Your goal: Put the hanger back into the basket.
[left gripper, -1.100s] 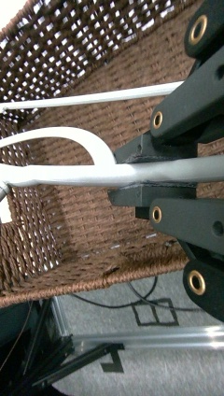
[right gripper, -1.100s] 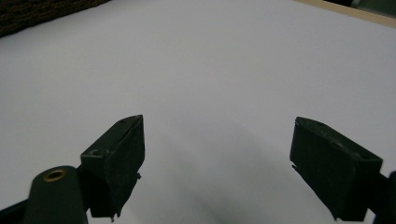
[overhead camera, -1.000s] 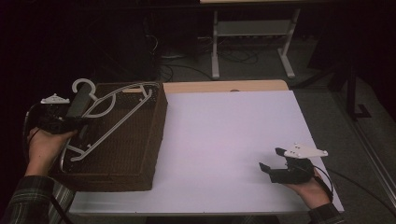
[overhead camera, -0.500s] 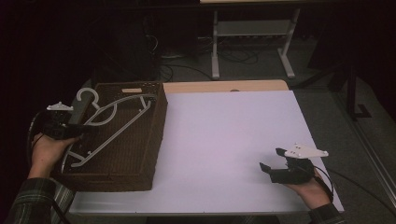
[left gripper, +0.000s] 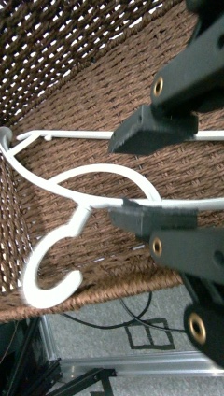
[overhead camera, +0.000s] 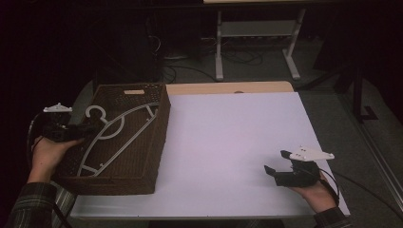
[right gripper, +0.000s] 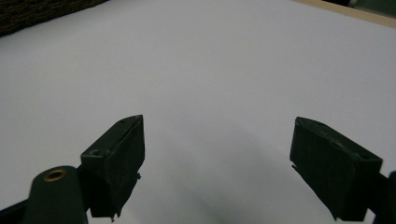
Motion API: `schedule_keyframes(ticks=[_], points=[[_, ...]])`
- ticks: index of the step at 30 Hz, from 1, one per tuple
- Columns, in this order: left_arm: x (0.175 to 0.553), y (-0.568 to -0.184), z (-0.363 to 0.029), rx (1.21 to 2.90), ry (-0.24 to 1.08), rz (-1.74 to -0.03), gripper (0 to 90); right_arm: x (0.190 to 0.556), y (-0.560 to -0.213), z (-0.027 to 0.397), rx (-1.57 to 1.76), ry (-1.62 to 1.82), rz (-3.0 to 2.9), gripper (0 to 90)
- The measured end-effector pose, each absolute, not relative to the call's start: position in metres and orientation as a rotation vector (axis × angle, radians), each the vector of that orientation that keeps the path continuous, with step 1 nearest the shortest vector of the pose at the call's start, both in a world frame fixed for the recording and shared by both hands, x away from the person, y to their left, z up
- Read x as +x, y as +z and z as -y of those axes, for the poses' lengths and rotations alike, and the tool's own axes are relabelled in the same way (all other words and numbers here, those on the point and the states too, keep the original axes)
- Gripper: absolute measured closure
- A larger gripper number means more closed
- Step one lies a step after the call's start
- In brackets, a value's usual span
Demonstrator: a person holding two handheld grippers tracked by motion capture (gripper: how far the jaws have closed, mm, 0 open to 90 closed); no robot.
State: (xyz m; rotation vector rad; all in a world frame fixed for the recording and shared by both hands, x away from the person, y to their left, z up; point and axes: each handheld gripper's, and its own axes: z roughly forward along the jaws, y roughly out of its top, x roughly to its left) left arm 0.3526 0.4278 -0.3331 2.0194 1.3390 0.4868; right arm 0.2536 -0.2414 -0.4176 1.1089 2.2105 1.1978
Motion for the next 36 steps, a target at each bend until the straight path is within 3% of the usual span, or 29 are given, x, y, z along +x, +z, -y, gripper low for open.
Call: schedule_keyframes(ticks=[8, 16, 27, 36], points=[[0.350, -0.324, -0.408, 1.987, 0.479, -1.278, 42.9, 0.253, -0.417, 0.241, 1.110, 1.202, -2.207, 17.2], [0.343, -0.311, -0.364, 1.972, 0.444, -1.184, 28.2, 0.253, -0.414, 0.242, 1.099, 1.215, -2.202, 17.2], [0.337, -0.301, -0.305, 2.014, 0.436, -1.071, 15.9, 0.253, -0.413, 0.241, 1.096, 1.229, -2.205, 16.9], [0.327, -0.300, -0.263, 2.033, 0.400, -0.973, 14.1, 0.253, -0.414, 0.239, 1.085, 1.232, -2.220, 16.6]])
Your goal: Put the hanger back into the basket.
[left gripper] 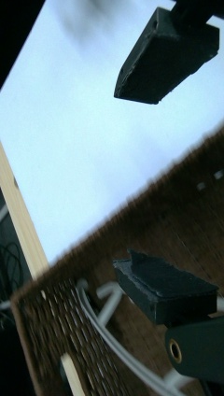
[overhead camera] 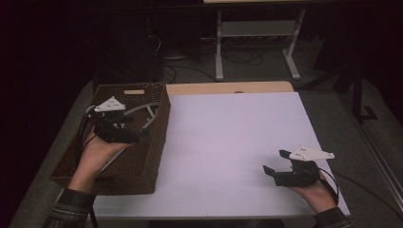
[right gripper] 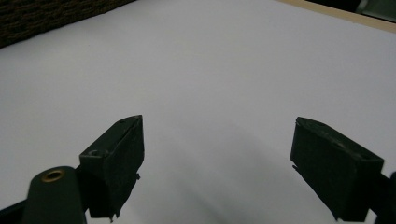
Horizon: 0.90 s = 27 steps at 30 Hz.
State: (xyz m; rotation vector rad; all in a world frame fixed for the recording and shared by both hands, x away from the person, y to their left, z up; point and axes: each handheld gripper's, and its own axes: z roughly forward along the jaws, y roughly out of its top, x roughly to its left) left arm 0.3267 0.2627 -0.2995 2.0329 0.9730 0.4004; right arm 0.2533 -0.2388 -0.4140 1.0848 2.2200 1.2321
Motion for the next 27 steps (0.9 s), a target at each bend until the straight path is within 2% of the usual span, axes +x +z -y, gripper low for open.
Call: schedule_keyframes(ticks=[15, 27], points=[[0.310, -0.316, -0.195, 2.045, 0.326, -0.853, 11.0, 0.253, -0.415, 0.238, 1.075, 1.234, -2.235, 16.5], [0.293, -0.354, -0.144, 2.066, 0.278, -0.742, 9.8, 0.253, -0.416, 0.237, 1.062, 1.231, -2.253, 16.4]])
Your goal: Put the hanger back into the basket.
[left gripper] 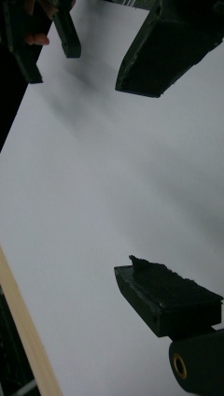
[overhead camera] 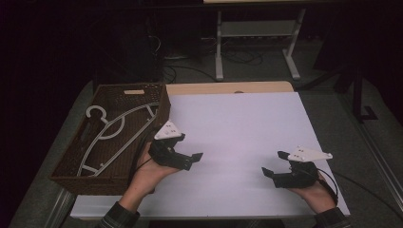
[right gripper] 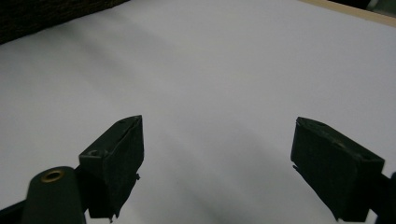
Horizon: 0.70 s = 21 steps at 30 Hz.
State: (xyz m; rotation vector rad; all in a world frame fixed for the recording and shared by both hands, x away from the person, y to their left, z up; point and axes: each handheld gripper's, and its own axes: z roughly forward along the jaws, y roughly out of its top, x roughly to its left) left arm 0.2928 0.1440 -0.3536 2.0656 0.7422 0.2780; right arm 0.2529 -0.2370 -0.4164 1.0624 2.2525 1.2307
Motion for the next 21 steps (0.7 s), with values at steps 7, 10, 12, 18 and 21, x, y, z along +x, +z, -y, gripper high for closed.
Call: schedule_keyframes(ticks=[7, 10, 12, 18, 21], points=[[0.288, -0.379, -0.131, 2.072, 0.270, -0.691, 7.5, 0.253, -0.419, 0.235, 1.053, 1.229, -2.271, 16.3], [0.287, -0.396, -0.130, 2.109, 0.297, -0.670, 5.4, 0.253, -0.421, 0.234, 1.044, 1.226, -2.283, 16.0], [0.287, -0.404, -0.131, 2.122, 0.304, -0.658, 4.9, 0.254, -0.422, 0.234, 1.041, 1.228, -2.289, 15.6], [0.284, -0.415, -0.134, 2.147, 0.304, -0.638, 4.8, 0.256, -0.429, 0.233, 1.037, 1.237, -2.292, 13.5], [0.284, -0.419, -0.135, 2.152, 0.312, -0.634, 5.2, 0.256, -0.430, 0.233, 1.037, 1.237, -2.287, 13.1]])
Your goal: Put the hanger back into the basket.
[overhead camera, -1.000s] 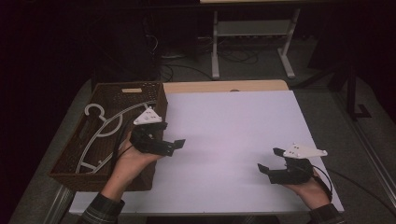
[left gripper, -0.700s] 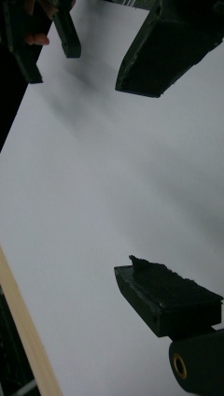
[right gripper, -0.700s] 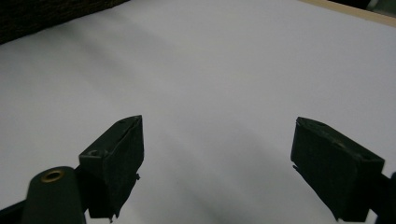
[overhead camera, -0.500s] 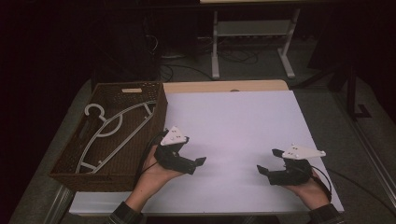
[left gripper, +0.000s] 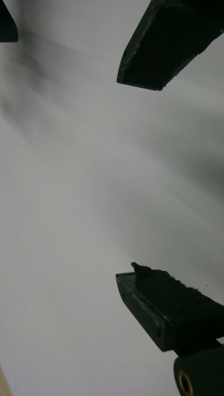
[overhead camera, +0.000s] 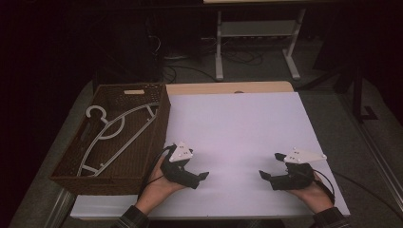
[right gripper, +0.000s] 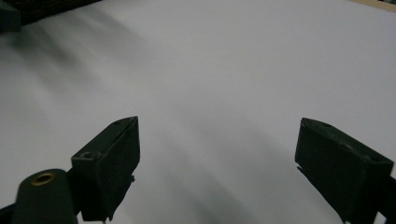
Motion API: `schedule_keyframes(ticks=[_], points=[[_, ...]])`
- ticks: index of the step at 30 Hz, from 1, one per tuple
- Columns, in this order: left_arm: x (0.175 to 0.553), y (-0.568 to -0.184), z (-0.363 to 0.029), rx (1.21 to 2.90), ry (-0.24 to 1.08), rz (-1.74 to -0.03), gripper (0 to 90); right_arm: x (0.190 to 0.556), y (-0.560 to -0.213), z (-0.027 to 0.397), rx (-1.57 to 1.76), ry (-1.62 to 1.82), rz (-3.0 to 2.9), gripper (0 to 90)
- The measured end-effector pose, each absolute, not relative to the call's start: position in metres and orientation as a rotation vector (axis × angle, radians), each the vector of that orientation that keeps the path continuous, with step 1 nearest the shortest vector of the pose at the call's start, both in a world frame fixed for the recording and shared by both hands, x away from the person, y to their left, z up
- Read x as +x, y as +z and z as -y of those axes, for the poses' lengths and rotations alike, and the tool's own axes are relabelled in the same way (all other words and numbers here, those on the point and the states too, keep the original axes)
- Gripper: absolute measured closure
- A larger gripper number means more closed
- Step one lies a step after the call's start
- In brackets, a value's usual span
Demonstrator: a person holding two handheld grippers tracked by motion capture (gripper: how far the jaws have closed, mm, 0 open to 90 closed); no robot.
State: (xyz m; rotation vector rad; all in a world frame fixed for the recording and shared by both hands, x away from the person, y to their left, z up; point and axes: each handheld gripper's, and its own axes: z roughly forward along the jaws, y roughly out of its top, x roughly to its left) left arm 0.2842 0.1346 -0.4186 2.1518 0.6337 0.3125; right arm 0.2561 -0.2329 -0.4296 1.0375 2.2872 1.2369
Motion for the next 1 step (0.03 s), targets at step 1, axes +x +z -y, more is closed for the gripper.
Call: schedule_keyframes(ticks=[1], points=[[0.2850, -0.4210, -0.1350, 2.160, 0.312, -0.633, 5.2, 0.2564, -0.4302, 0.2327, 1.033, 1.235, -2.284, 12.9]])
